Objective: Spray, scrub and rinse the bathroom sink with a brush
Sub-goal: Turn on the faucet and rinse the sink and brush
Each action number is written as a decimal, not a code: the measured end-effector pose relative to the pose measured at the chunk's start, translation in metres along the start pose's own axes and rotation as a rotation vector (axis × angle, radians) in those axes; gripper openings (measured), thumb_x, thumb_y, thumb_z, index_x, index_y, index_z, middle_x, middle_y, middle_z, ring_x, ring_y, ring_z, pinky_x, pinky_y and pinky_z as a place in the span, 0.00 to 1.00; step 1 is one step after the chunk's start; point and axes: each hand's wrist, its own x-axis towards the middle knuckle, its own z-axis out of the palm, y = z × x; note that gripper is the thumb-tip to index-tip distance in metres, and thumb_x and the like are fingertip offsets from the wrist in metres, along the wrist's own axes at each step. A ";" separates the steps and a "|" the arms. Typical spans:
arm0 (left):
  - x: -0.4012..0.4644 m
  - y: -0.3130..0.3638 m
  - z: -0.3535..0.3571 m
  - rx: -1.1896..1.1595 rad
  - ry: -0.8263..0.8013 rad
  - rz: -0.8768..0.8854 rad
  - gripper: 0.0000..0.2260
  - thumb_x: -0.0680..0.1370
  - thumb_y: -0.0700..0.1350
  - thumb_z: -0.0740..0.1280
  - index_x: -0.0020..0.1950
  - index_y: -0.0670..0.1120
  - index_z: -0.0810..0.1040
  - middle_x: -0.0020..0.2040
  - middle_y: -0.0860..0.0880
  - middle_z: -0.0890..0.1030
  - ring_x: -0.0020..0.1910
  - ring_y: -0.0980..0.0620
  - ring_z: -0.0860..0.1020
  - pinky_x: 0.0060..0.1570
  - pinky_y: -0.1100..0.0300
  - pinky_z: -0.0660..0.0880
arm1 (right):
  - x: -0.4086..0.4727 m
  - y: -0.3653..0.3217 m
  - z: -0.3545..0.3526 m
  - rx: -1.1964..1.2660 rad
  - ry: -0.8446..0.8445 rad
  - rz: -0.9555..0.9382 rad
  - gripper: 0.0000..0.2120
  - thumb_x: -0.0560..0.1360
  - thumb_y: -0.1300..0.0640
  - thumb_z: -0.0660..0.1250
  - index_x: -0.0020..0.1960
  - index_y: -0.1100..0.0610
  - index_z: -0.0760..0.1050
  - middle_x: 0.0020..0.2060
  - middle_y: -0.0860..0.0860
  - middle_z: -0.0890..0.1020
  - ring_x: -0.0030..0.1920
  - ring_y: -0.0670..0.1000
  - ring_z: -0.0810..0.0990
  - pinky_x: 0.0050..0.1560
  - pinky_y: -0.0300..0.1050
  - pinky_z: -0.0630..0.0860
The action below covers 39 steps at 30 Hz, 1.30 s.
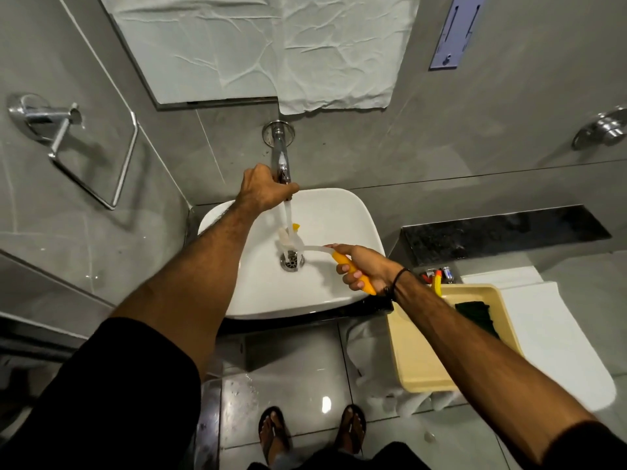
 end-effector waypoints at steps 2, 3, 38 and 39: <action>0.001 -0.003 -0.001 0.015 -0.025 0.013 0.09 0.70 0.49 0.77 0.38 0.44 0.83 0.36 0.49 0.79 0.39 0.50 0.76 0.40 0.58 0.73 | -0.001 0.002 -0.001 -0.026 0.006 0.014 0.12 0.85 0.47 0.56 0.61 0.47 0.75 0.29 0.49 0.68 0.21 0.44 0.60 0.18 0.36 0.58; 0.003 -0.004 0.000 0.004 -0.031 0.026 0.08 0.70 0.48 0.77 0.40 0.44 0.85 0.38 0.49 0.80 0.40 0.50 0.77 0.41 0.59 0.74 | -0.002 0.002 -0.002 -0.046 0.016 0.013 0.13 0.84 0.47 0.56 0.62 0.48 0.75 0.29 0.49 0.69 0.21 0.45 0.60 0.18 0.36 0.58; 0.043 -0.027 0.022 -0.325 -0.281 0.088 0.15 0.72 0.41 0.81 0.57 0.42 0.86 0.41 0.52 0.84 0.41 0.55 0.80 0.39 0.62 0.73 | -0.035 0.002 -0.006 -1.572 0.651 -0.465 0.17 0.75 0.45 0.75 0.63 0.40 0.83 0.57 0.48 0.87 0.53 0.52 0.83 0.54 0.47 0.81; 0.043 -0.028 0.022 -0.334 -0.286 0.086 0.15 0.71 0.41 0.81 0.57 0.42 0.86 0.41 0.52 0.85 0.42 0.54 0.80 0.39 0.62 0.73 | -0.036 0.002 -0.006 -1.578 0.666 -0.464 0.17 0.75 0.45 0.75 0.63 0.40 0.83 0.57 0.48 0.87 0.53 0.52 0.83 0.53 0.47 0.81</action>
